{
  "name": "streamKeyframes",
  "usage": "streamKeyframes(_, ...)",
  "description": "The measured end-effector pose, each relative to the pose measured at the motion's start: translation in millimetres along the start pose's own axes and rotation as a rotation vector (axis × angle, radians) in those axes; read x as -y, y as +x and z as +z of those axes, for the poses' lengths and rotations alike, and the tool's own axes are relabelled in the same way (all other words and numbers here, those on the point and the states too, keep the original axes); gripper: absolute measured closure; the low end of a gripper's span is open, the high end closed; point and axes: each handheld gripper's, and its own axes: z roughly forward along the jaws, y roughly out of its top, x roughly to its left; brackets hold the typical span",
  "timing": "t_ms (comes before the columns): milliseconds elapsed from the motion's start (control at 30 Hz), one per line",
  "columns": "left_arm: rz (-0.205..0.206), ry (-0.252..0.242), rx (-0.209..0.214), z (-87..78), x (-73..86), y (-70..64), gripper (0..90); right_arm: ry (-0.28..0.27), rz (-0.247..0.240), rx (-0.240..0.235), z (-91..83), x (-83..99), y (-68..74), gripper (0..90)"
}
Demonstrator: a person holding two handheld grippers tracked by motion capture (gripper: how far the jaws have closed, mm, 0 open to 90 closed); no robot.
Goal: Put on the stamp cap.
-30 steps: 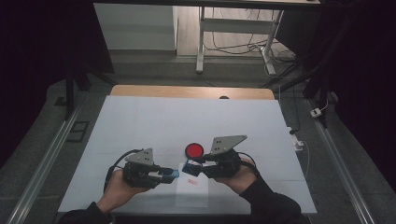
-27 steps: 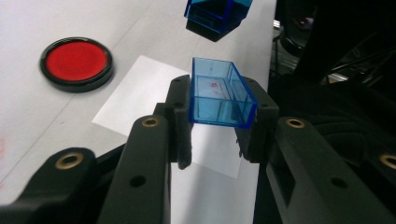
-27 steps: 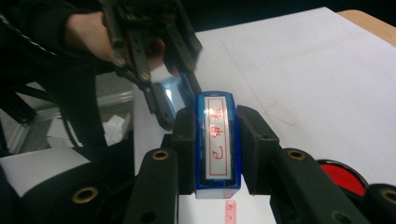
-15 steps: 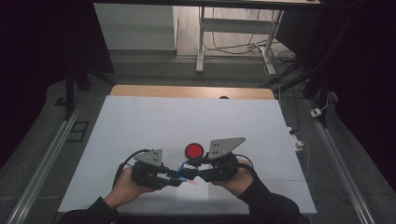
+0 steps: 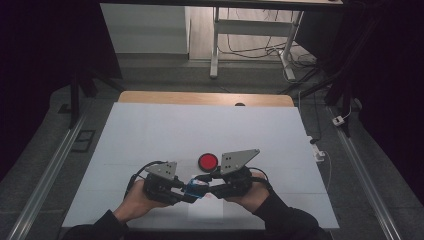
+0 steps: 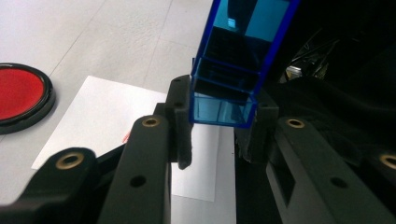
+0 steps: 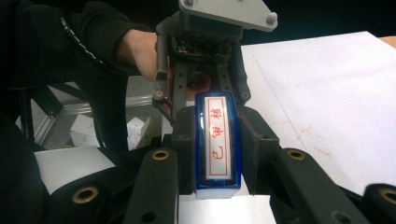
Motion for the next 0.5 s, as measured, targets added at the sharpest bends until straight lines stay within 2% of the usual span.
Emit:
streamKeyframes(233,0.018,-0.033,0.040,-1.2,1.2,0.4,68.2,-0.013,0.004,-0.025,-0.3,0.4,-0.1,70.0)
streamKeyframes(367,0.023,-0.043,0.043,-2.1,1.5,0.3,68.2,-0.014,-0.002,-0.034,0.4,0.4,0.4,70.0)
streamKeyframes(500,0.025,-0.061,0.048,-3.7,1.5,0.3,68.4,-0.030,0.012,-0.039,-0.3,1.4,-0.8,70.0)
